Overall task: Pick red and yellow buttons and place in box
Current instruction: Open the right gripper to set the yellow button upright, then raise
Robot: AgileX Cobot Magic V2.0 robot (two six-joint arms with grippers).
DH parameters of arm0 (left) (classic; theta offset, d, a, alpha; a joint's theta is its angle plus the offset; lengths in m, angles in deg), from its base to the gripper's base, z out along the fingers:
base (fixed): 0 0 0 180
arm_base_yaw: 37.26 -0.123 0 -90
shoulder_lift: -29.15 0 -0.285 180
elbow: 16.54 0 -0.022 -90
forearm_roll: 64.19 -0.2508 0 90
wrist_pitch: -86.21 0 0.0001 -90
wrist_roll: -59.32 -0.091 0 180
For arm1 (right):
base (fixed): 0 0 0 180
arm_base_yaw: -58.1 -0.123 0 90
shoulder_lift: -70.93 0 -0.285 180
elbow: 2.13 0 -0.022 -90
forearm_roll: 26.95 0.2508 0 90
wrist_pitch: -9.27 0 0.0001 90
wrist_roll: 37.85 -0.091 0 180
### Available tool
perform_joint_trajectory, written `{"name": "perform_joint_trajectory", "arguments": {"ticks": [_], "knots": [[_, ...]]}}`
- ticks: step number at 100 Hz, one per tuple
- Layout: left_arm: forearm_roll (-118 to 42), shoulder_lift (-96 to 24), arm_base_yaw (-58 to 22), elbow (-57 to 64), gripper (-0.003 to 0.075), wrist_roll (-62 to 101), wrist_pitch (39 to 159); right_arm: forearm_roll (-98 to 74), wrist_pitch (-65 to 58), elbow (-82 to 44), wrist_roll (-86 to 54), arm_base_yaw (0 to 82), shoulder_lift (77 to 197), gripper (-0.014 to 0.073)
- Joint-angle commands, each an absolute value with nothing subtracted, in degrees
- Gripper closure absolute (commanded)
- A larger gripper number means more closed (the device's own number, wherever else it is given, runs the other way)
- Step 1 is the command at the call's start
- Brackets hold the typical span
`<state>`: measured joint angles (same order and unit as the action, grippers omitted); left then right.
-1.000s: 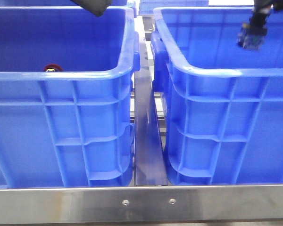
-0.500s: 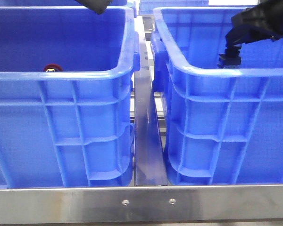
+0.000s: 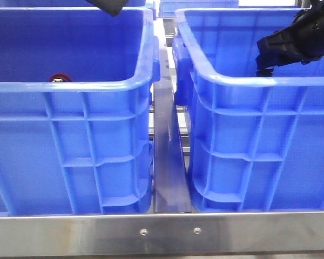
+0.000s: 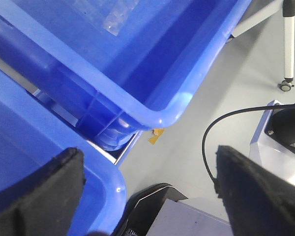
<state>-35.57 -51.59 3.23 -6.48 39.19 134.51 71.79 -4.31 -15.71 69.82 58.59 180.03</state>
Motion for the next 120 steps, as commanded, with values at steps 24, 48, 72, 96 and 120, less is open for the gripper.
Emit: {"name": "perform_joint_trajectory", "arguments": {"ticks": [24, 48, 72, 96, 120], "knots": [[-33.72, -50.27, 3.53, -8.15, 0.0195, 39.06, 131.45, 72.95, -3.33, -13.82, 70.43, 58.67, 177.9, 0.0378], [-33.72, -50.27, 3.53, -8.15, 0.0195, 39.06, 131.45, 72.95, -3.66, -13.82, 70.43, 58.67, 177.9, 0.0099], [-33.72, -50.27, 3.53, -8.15, 0.0195, 39.06, 131.45, 72.95, -3.25, -13.89, 70.43, 58.67, 176.59, 0.0087], [-33.72, -50.27, 3.53, -8.15, 0.0195, 39.06, 130.97, 72.95, -2.28, -16.25, 70.43, 58.67, 171.36, 0.0087], [-36.21, -50.17, 1.01, -8.15, 0.0213, 42.08, 130.05, 73.0, -2.11, -22.7, 70.38, 58.67, 162.75, 0.0087]]}}
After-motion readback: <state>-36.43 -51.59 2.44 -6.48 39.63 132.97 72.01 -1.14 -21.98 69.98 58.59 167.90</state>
